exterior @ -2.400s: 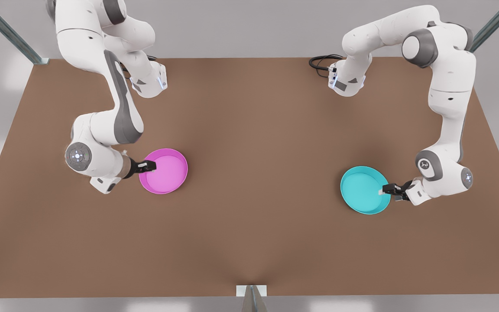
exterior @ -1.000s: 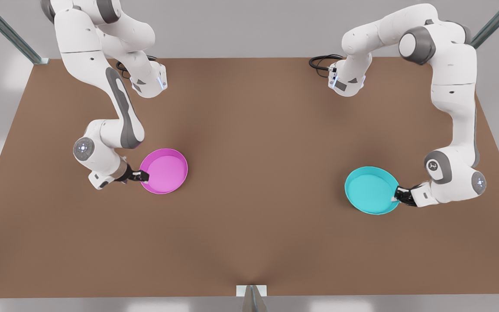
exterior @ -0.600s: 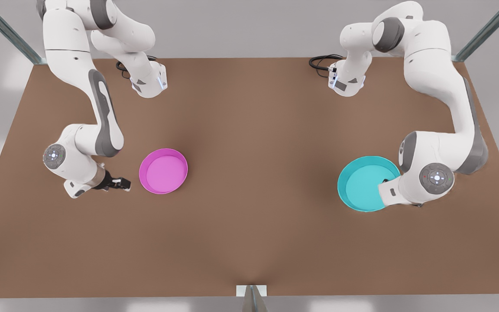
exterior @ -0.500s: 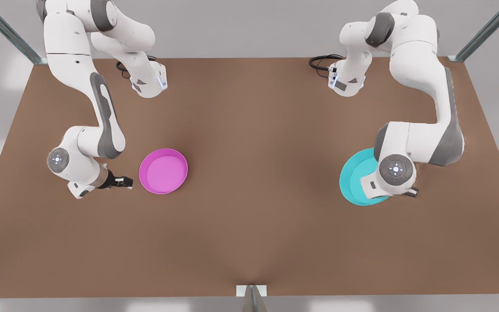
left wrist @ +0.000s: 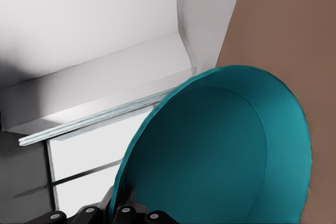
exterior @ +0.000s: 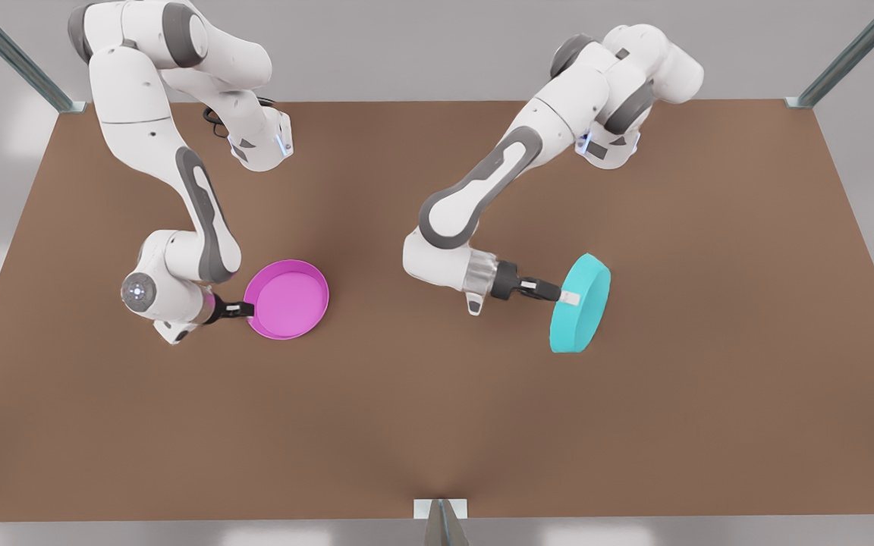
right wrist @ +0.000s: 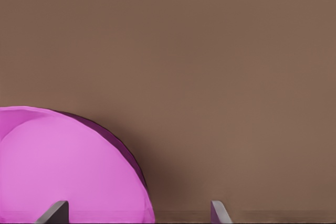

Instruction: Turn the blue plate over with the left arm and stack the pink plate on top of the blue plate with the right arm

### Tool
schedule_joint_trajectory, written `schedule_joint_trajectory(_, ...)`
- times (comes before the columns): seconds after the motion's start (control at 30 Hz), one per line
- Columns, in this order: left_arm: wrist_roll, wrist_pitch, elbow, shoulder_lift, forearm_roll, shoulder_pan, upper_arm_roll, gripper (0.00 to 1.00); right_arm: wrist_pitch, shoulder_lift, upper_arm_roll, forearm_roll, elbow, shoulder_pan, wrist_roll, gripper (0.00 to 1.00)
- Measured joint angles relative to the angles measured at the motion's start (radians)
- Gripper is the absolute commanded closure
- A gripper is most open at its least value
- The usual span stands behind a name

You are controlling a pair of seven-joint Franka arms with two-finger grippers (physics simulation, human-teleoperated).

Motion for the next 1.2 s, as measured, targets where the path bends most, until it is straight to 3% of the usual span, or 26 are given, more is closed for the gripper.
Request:
schedule_joint_trajectory(0.17,-0.103,-0.051,0.014,0.125,0.055,-0.079,-0.001,0.79,0.047,-0.021,0.002,0.01,-0.061,-0.002,-0.017,0.0)
schedule_joint_trajectory(0.3,-0.175,-0.082,0.136,0.223,0.057,-0.108,-0.003,0.79,0.065,-0.018,0.002,0.012,-0.064,-0.002,-0.028,0.0)
schedule_joint_trajectory(0.7,-0.341,-0.134,0.254,0.389,0.135,-0.184,0.001,0.79,0.091,0.008,0.004,0.066,-0.065,0.006,-0.066,0.0)
schedule_joint_trajectory(1.2,-0.441,-0.129,0.284,0.461,0.155,-0.24,-0.01,0.79,0.11,0.019,0.005,0.087,-0.068,0.01,-0.092,0.0)
